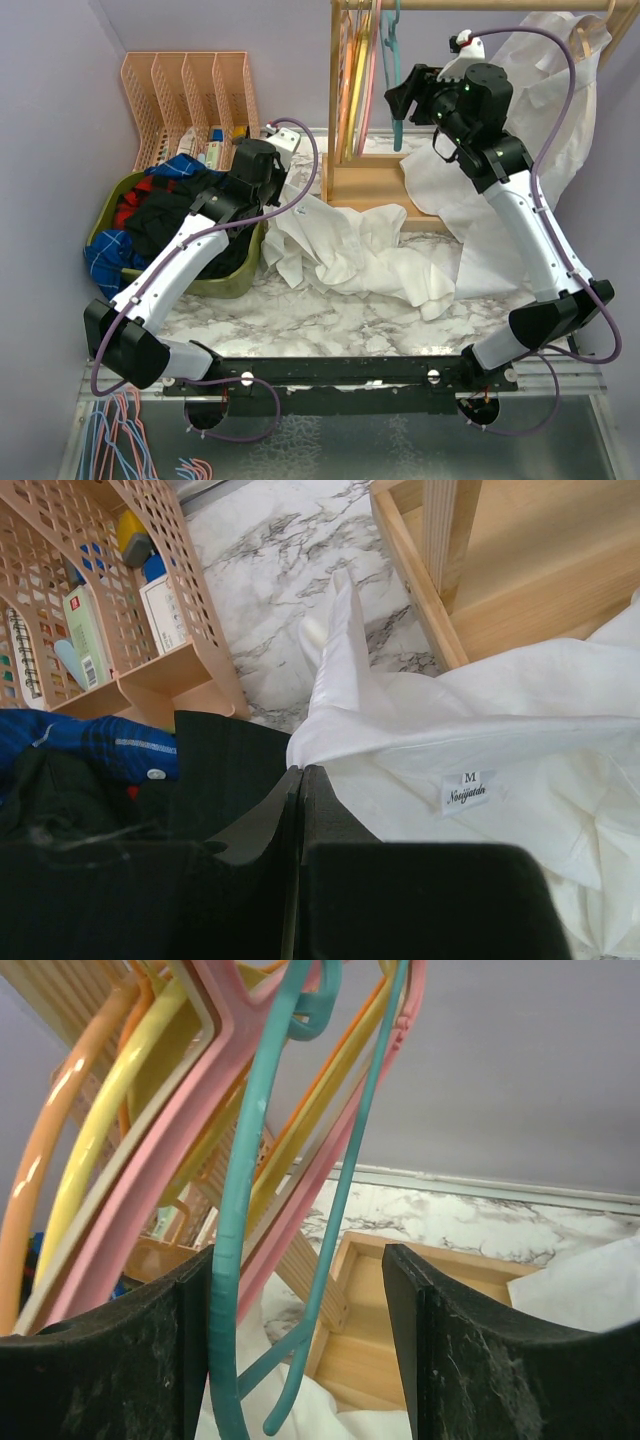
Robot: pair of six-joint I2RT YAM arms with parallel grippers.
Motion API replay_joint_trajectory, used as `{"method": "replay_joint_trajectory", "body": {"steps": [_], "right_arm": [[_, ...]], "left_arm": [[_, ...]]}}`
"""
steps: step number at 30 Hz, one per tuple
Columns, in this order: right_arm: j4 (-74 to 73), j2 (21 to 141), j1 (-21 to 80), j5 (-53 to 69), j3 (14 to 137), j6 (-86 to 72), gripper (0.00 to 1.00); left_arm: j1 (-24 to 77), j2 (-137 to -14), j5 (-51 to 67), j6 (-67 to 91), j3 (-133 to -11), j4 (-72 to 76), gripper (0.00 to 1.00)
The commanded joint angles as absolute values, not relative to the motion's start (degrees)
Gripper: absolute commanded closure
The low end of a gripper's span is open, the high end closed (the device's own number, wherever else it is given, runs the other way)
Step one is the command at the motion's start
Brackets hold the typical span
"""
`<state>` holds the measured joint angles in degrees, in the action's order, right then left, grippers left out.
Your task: Place the shirt on the hanger
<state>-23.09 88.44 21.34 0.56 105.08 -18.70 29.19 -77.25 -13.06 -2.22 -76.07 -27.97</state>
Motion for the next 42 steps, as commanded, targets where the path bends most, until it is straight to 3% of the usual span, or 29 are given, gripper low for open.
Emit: {"method": "replay_joint_trajectory", "body": {"steps": [1, 11, 18, 22, 27, 29, 31, 32, 42], "right_arm": [[-23.6, 86.8, 21.5, -2.0, 103.0, -15.8, 0.35], [-22.6, 83.4, 21.5, -6.6, 99.0, -12.6, 0.36], [-19.8, 81.7, 21.5, -7.1, 96.8, -11.3, 0.45], [-18.1, 81.7, 21.5, -6.2, 96.4, -10.7, 0.62], [-17.9, 82.5, 21.5, -4.6, 97.3, -10.2, 0.69], [-18.0, 82.9, 21.5, -4.4, 97.5, -10.1, 0.79], [-17.4, 82.9, 21.5, -3.9, 97.1, -10.0, 0.96], [-17.0, 82.8, 21.5, -3.7, 96.7, -10.0, 0.98], [-12.3, 77.9, 21.5, -7.3, 93.0, -9.2, 0.99]], "left_arm": [[28.7, -76.7, -13.3, -2.1, -77.0, -27.1, 1.0], [28.7, -77.2, -12.4, -1.7, -78.8, -28.0, 1.0], [28.7, -77.2, -12.2, -1.6, -78.8, -28.2, 1.0], [28.7, -76.8, -12.0, -1.6, -78.8, -28.3, 1.0], [28.5, -76.2, -11.8, -1.6, -78.5, -28.2, 1.0], [28.4, -75.9, -11.5, -1.4, -78.6, -28.3, 1.0], [28.2, -75.8, -11.4, -1.4, -78.8, -28.6, 1.0], [28.2, -75.6, -11.3, -1.4, -78.8, -28.6, 1.0], [28.0, -74.0, -9.7, -2.1, -75.7, -27.6, 1.0]]}}
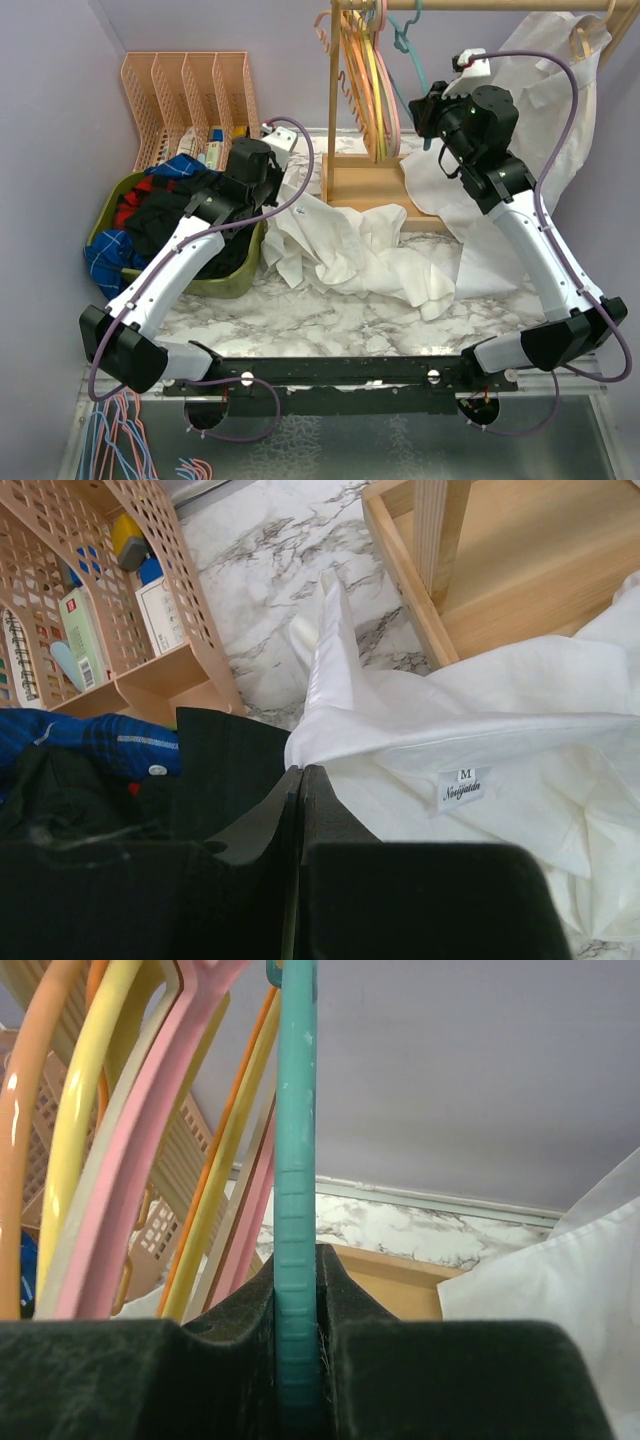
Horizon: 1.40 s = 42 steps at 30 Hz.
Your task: Place the shirt on the hanger
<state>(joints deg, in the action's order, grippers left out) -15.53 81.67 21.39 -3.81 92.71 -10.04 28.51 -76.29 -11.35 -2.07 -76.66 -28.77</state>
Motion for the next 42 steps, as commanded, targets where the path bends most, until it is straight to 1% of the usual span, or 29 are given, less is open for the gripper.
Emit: {"method": "replay_joint_trajectory", "body": {"steps": [1, 5, 8, 12, 18, 21, 23, 27, 31, 34, 37, 42], "right_arm": [[-12.6, 77.4, 21.5, -8.3, 93.1, -8.6, 0.99], [-11.7, 75.1, 21.5, -11.1, 92.4, -7.7, 0.99], [-11.0, 73.8, 21.5, -11.7, 91.6, -7.4, 0.99], [-14.0, 72.7, 21.5, -12.2, 91.1, -8.8, 0.99], [-18.2, 65.1, 21.5, -10.5, 82.4, -12.8, 0.99], [-21.9, 59.3, 21.5, -11.9, 78.5, -12.6, 0.99], [-25.6, 55.7, 21.5, -11.5, 76.8, -12.1, 0.99], [-37.8, 48.7, 21.5, -10.5, 75.7, -15.5, 0.99], [-52.4, 41.8, 21.5, -6.1, 74.8, -25.8, 0.99], [-55.5, 31.7, 21.5, -3.7, 69.6, -30.4, 0.99], [-59.1, 23.8, 21.5, -0.8, 67.3, -33.8, 0.99], [-68.4, 19.1, 21.4, 14.5, 62.2, -39.0, 0.99]], "left_arm": [[28.0, -74.1, -9.5, -2.1, -75.8, -27.7, 1.0], [28.0, -74.8, -7.9, -2.2, -76.0, -27.9, 1.0], [28.0, -75.7, -4.2, -2.4, -76.0, -29.0, 1.0], [28.0, -76.3, -1.0, -3.1, -75.5, -29.4, 1.0], [28.1, -77.4, 0.1, -3.2, -76.2, -29.4, 1.0], [28.7, -79.0, -0.4, -3.9, -77.3, -30.3, 1.0], [29.3, -80.7, -1.2, -5.5, -80.6, -32.0, 1.0], [30.5, -83.6, -2.9, -8.5, -84.5, -34.9, 1.0], [31.6, -85.0, -4.0, -7.7, -85.5, -33.9, 1.0], [32.3, -85.5, -3.0, -5.3, -86.2, -33.7, 1.0], [32.3, -86.5, -1.4, -4.9, -87.8, -34.9, 1.0], [32.3, -87.2, -1.1, -4.8, -87.4, -35.2, 1.0]]}}
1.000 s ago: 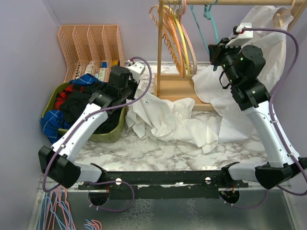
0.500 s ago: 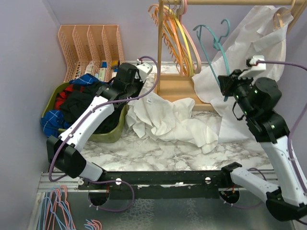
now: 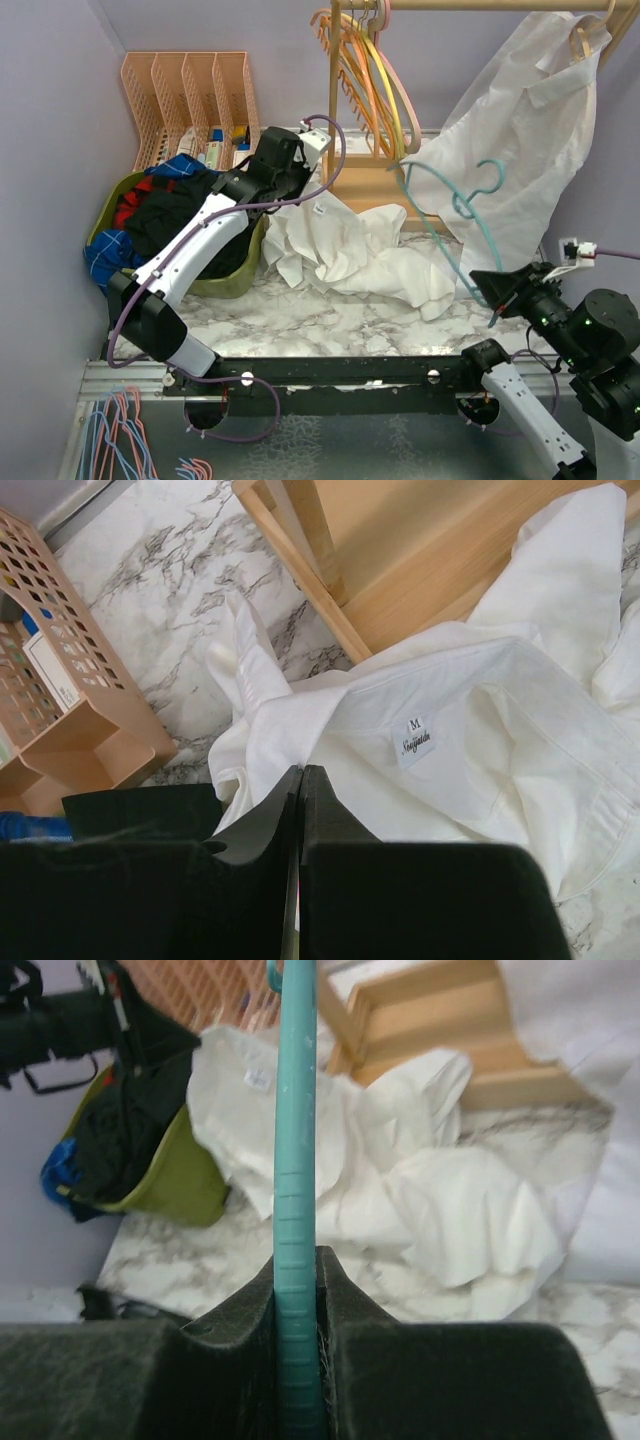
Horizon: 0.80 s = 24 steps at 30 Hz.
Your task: Place the shirt on the hanger
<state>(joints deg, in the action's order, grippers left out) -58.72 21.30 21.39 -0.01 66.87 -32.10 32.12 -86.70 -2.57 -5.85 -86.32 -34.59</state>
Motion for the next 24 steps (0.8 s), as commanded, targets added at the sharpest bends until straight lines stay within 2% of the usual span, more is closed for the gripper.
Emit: {"method": "replay_joint_trajectory", "body": {"steps": [1, 4, 7, 11, 16, 24], "right_arm": [[-68.4, 17.3, 21.3, 17.0, 61.0, -40.5, 0.99], [-65.8, 11.1, 20.5, 19.5, 59.0, -44.5, 0.99], [-65.4, 11.4, 19.6, 21.1, 57.6, -44.0, 0.99], [-56.0, 10.4, 14.5, 28.1, 53.9, -43.7, 0.99], [-48.3, 13.2, 8.6, 34.7, 48.8, -40.7, 0.99], [-38.5, 19.1, 7.9, 39.0, 44.8, -39.7, 0.99]], "left_arm": [[32.3, -87.3, -0.6, -4.8, -87.0, -35.2, 1.0], [32.3, -87.4, 1.3, -4.6, -86.3, -35.3, 1.0], [32.5, -87.0, 5.5, -3.8, -86.2, -35.8, 1.0], [33.9, -86.9, 11.5, -3.1, -86.4, -37.0, 1.0], [36.0, -86.8, 10.1, -3.4, -86.8, -36.7, 1.0], [36.0, -85.9, 6.0, -3.4, -87.3, -35.7, 1.0]]}}
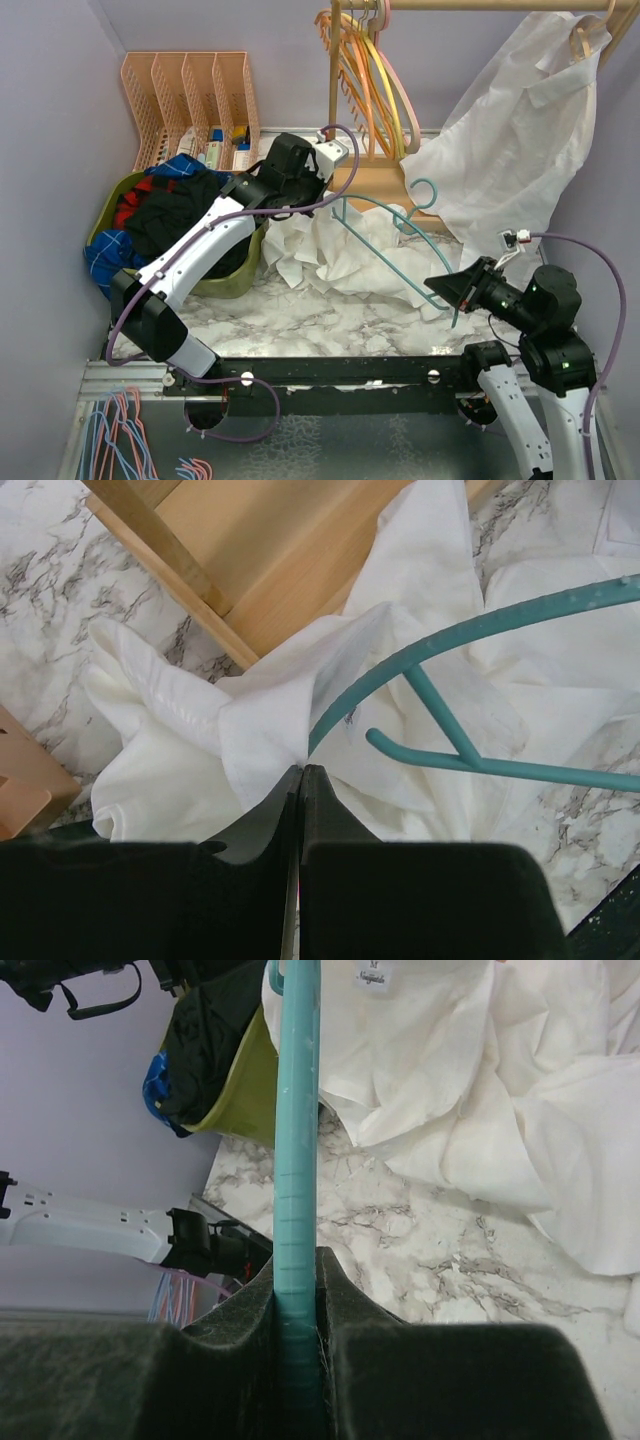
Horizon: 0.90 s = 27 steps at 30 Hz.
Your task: Place the shirt on the hanger
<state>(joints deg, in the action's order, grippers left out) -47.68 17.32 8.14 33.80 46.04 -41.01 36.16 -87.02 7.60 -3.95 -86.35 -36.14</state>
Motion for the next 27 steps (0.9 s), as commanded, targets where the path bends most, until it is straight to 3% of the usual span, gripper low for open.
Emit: {"method": "replay_joint_trajectory", "body": {"steps": [1, 8, 17, 27], "right_arm": [[-37.5, 19.4, 7.9, 39.4, 44.2, -40.0, 0.99], [-29.5, 21.0, 7.9, 38.3, 38.9, -41.3, 0.99], [-17.7, 23.9, 7.9, 35.8, 33.8, -42.6, 0.99], [-6.9, 33.5, 8.1, 39.0, 31.7, -42.7, 0.99]], "left_arm": [[36.0, -85.9, 5.9, -3.2, -87.4, -35.6, 1.0], [36.0, -88.0, 8.2, -2.5, -89.7, -36.5, 1.0], [36.2, -88.0, 19.5, -0.3, -92.5, -38.8, 0.99], [36.4, -88.1, 20.4, 0.8, -92.8, -38.5, 0.98]]}}
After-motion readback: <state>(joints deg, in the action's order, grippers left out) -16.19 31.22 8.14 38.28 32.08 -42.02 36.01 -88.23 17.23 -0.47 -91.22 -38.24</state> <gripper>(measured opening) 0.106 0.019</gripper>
